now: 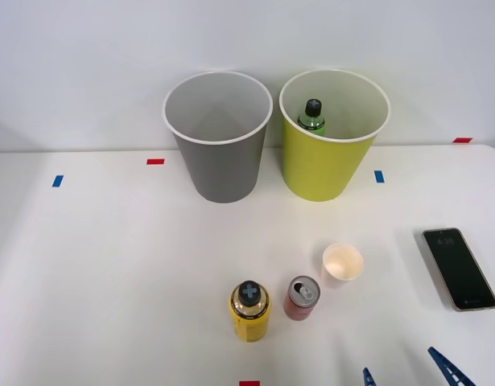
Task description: Put cans in the gray bin, plastic bottles in the light green bin
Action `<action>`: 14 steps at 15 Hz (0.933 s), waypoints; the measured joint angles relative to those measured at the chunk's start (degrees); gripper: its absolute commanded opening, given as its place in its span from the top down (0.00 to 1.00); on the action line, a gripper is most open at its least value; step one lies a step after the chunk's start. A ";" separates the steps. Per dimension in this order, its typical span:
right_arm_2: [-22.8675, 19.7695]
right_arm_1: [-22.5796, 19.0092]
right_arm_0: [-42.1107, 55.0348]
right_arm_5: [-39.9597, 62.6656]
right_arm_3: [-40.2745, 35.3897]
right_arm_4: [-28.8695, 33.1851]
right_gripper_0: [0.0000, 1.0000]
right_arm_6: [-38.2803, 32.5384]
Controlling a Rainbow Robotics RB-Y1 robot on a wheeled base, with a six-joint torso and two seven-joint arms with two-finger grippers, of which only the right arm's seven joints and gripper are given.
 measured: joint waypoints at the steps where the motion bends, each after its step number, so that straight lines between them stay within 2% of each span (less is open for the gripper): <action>1: 0.00 -1.11 -0.03 0.00 -0.17 -0.32 0.00 -0.21; 3: 0.78 -2.99 -0.56 0.00 -0.19 -0.49 0.00 -0.51; 9: 7.68 -6.59 -8.33 -0.06 0.49 -1.23 0.00 -0.58; 12: 11.21 -7.04 -14.84 -4.59 7.33 -3.64 0.00 0.01; 14: 13.28 -7.10 -18.07 -4.94 8.54 -4.15 0.00 0.47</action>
